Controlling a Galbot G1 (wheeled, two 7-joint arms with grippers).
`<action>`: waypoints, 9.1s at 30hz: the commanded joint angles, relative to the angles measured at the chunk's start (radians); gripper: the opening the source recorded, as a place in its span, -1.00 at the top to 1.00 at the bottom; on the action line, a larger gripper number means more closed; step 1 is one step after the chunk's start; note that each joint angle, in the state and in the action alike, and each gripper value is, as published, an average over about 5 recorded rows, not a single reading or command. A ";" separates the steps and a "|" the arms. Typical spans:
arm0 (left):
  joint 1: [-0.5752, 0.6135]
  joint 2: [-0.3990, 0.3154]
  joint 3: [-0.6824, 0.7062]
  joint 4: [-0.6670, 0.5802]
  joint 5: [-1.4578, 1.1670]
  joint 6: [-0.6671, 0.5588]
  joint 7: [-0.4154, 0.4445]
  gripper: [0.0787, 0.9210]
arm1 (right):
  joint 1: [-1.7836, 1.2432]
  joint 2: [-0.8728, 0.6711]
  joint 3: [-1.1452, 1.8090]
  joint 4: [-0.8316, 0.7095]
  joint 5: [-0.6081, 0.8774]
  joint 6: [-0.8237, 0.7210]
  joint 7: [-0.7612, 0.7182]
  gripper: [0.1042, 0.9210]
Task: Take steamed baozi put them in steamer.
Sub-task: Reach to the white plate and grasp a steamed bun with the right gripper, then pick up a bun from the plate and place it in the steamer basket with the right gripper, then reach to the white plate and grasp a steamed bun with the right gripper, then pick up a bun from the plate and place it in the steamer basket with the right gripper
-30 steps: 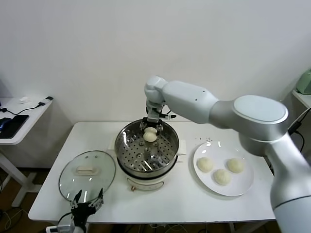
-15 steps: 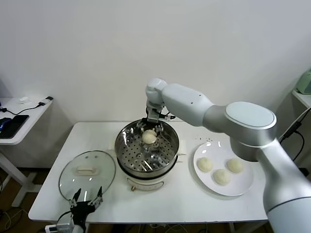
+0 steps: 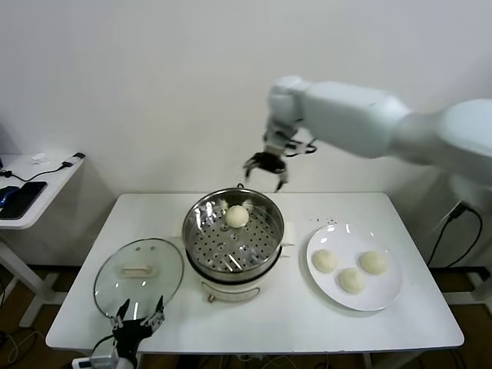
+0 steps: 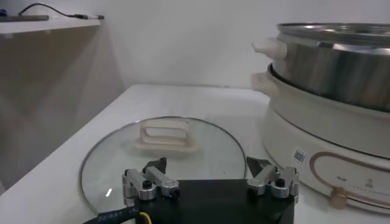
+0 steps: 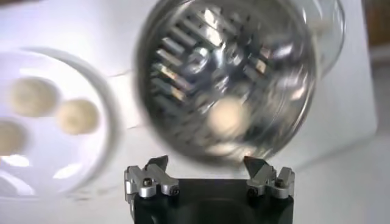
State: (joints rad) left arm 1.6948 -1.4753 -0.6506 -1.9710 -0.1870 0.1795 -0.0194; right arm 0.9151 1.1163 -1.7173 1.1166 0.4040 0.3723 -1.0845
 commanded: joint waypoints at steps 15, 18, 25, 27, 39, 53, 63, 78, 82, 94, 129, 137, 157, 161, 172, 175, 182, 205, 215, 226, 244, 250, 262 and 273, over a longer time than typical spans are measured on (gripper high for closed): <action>-0.001 -0.006 -0.003 0.007 -0.002 -0.004 0.000 -0.77 | -0.203 -0.420 -0.117 0.358 0.229 -0.701 0.219 -0.76; 0.007 -0.005 -0.002 0.010 0.000 -0.008 0.000 -0.77 | -0.304 -0.396 -0.041 0.298 0.208 -0.711 0.232 -0.76; 0.015 -0.004 0.005 0.018 0.008 -0.016 -0.001 -0.77 | -0.490 -0.321 0.126 0.168 0.156 -0.725 0.274 -0.76; 0.015 -0.005 0.007 0.020 0.009 -0.016 -0.001 -0.77 | -0.522 -0.297 0.164 0.128 0.142 -0.725 0.279 -0.76; 0.009 -0.006 0.008 0.028 0.011 -0.014 0.001 -0.77 | -0.594 -0.217 0.243 -0.003 0.104 -0.713 0.280 -0.76; 0.011 -0.007 0.009 0.027 0.015 -0.010 -0.001 -0.77 | -0.585 -0.204 0.244 -0.004 0.088 -0.712 0.251 -0.48; 0.019 -0.007 0.013 0.015 0.016 -0.002 -0.003 -0.77 | -0.300 -0.243 0.124 0.115 0.184 -0.678 0.154 -0.41; 0.024 -0.008 0.027 -0.031 0.016 0.018 -0.001 -0.77 | 0.312 0.003 -0.074 0.304 0.674 -0.719 0.069 -0.41; 0.022 -0.009 0.029 -0.036 0.015 0.019 0.000 -0.77 | 0.273 0.146 0.001 0.306 0.763 -0.783 0.134 -0.41; 0.021 0.000 0.033 -0.030 0.013 0.020 0.007 -0.77 | -0.071 0.407 0.068 0.123 0.760 -0.898 0.322 -0.41; 0.024 -0.003 0.036 -0.027 0.011 0.023 0.005 -0.77 | -0.227 0.373 0.149 -0.060 0.560 -0.810 0.254 -0.76; 0.028 -0.004 0.037 -0.039 0.013 0.022 0.006 -0.77 | 0.040 0.070 0.049 0.123 0.533 -0.677 0.067 -0.76; -0.009 0.000 0.025 -0.018 0.015 0.034 0.017 -0.77 | -0.176 -0.575 -0.083 0.413 0.059 -0.680 0.126 -0.76; -0.006 -0.001 0.026 -0.015 0.017 0.034 0.017 -0.77 | -0.319 -0.578 0.026 0.388 0.022 -0.706 0.158 -0.76; -0.002 -0.008 0.029 -0.004 0.025 0.031 0.016 -0.77 | -0.524 -0.532 0.184 0.300 -0.023 -0.746 0.218 -0.76; 0.000 -0.007 0.028 -0.002 0.025 0.029 0.016 -0.77 | -0.559 -0.521 0.218 0.283 -0.030 -0.755 0.232 -0.76; 0.001 -0.004 0.028 -0.001 0.025 0.026 0.017 -0.77 | -0.605 -0.486 0.263 0.245 -0.035 -0.765 0.253 -0.76; 0.015 -0.010 0.027 -0.021 0.028 0.029 0.015 -0.77 | -0.583 -0.476 0.288 0.248 -0.060 -0.752 0.230 -0.39; 0.026 -0.016 0.032 -0.041 0.037 0.031 0.015 -0.77 | -0.115 -0.406 0.056 0.274 0.001 -0.615 0.066 -0.39; 0.041 -0.018 0.033 -0.059 0.044 0.030 0.014 -0.77 | 0.196 -0.021 0.097 0.216 0.145 -0.277 -0.080 -0.39; 0.048 -0.018 0.021 -0.046 0.043 0.031 0.013 -0.77 | -0.189 0.274 0.202 0.221 -0.227 0.107 -0.028 -0.39; 0.052 -0.020 0.019 -0.044 0.042 0.030 0.012 -0.77 | -0.277 0.312 0.211 0.158 -0.259 0.113 -0.022 -0.39; 0.050 -0.018 0.017 -0.039 0.038 0.029 0.010 -0.77 | -0.350 0.353 0.222 0.058 -0.275 0.130 -0.008 -0.39; 0.053 -0.020 0.020 -0.044 0.037 0.026 0.009 -0.77 | -0.361 0.365 0.228 0.002 -0.276 0.153 0.006 -0.64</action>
State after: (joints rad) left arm 1.7466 -1.4942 -0.6313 -2.0132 -0.1508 0.2060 -0.0099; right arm 0.5776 1.4640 -1.4949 1.1631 0.1378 0.5084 -1.0865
